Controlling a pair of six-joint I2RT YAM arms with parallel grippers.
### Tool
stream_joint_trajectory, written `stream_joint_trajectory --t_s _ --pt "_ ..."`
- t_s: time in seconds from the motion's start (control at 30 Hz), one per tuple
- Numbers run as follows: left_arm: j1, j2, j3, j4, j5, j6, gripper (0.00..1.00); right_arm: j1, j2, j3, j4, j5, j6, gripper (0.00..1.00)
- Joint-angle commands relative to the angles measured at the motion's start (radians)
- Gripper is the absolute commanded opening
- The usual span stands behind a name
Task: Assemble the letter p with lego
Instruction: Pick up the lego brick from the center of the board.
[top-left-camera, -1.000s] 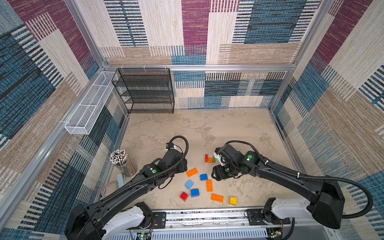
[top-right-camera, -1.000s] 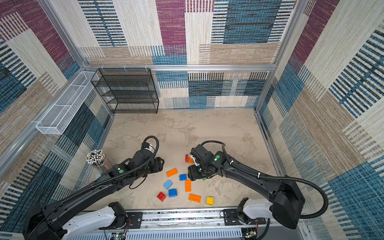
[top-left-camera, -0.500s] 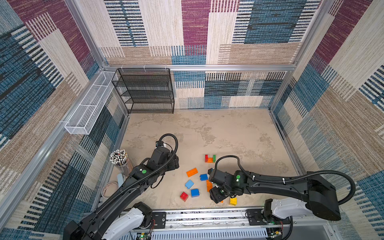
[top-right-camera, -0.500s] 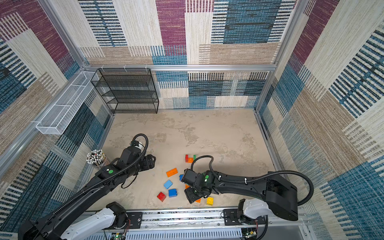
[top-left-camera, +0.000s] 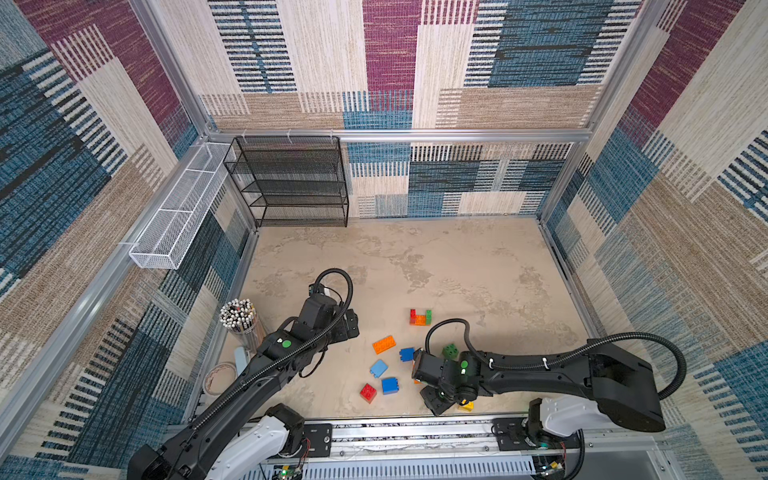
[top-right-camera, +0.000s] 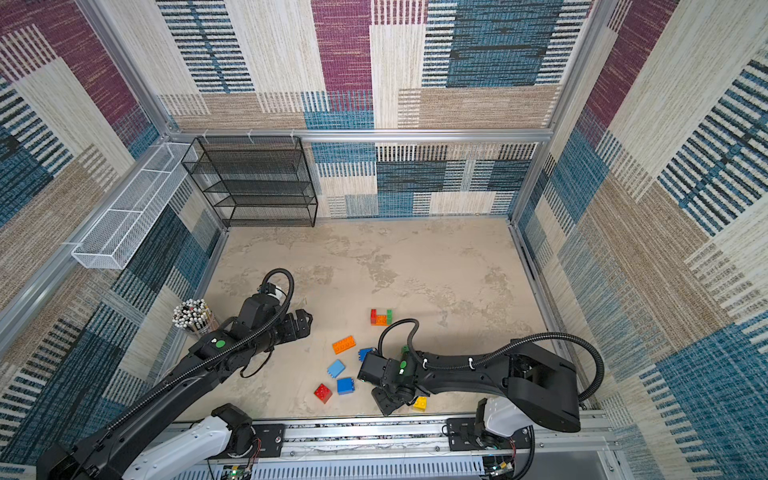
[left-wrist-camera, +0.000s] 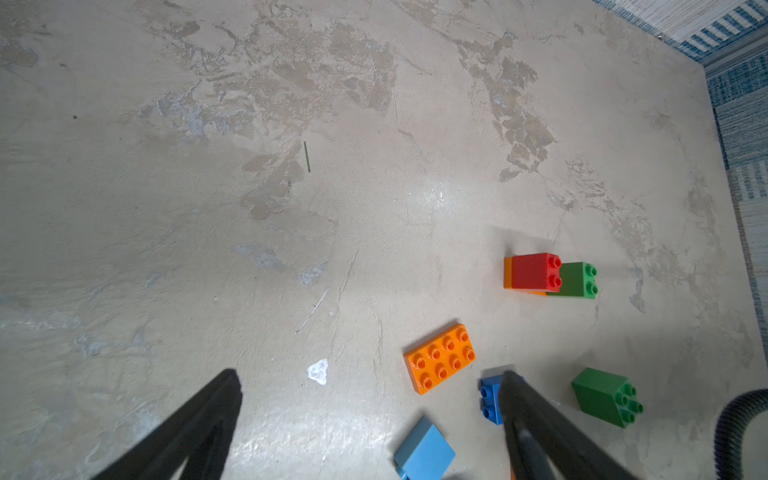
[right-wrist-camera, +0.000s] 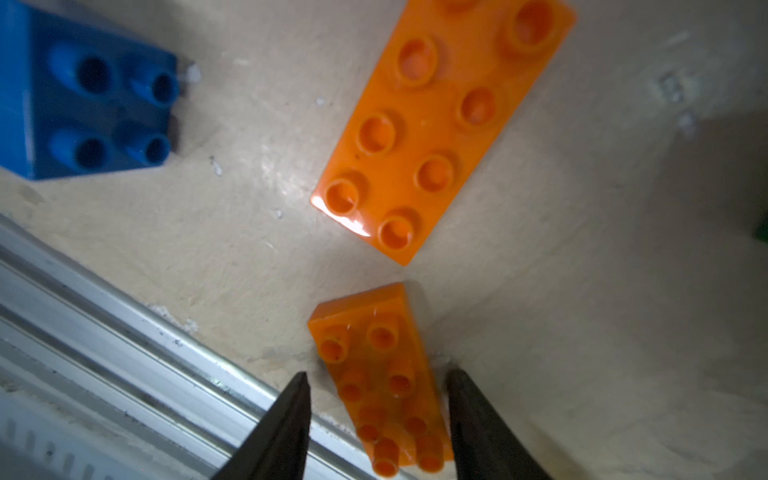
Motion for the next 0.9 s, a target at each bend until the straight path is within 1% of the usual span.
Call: stream_joint_trajectory --t_s 0.0,0.13,0.2,0.3,0.37,0.5,0.57,0.63,0.73,0.87 --pt "0.004 0.002 -0.004 0.01 0.011 0.016 0.98 0.006 0.027 -0.008 -0.005 0.03 0.008 0.48" --pt "0.009 0.006 -0.007 0.019 0.016 0.014 0.98 0.011 0.017 -0.008 -0.008 0.044 0.006 0.34" --pt "0.011 0.012 -0.006 0.024 0.019 0.014 0.98 0.011 -0.009 -0.009 -0.003 0.055 0.006 0.28" --pt "0.014 0.021 -0.008 0.032 0.021 0.014 0.98 0.011 -0.069 -0.005 0.004 0.078 0.004 0.24" --pt "0.017 0.029 -0.007 0.039 0.026 0.015 0.98 0.011 -0.112 0.012 0.007 0.09 0.001 0.23" --pt "0.033 0.05 -0.008 0.064 0.064 0.022 0.98 0.007 -0.179 0.098 -0.003 0.15 -0.044 0.22" --pt "0.043 0.065 -0.005 0.078 0.09 0.03 0.98 -0.024 -0.182 0.152 0.001 0.174 -0.107 0.22" --pt "0.059 0.082 -0.001 0.087 0.118 0.036 0.99 -0.061 -0.168 0.207 0.018 0.212 -0.2 0.22" --pt "0.094 0.097 0.008 0.098 0.169 0.045 0.99 -0.128 -0.156 0.272 0.077 0.247 -0.407 0.21" --pt "0.143 0.094 0.015 0.098 0.224 0.057 0.99 -0.242 -0.165 0.32 0.169 0.194 -0.707 0.2"
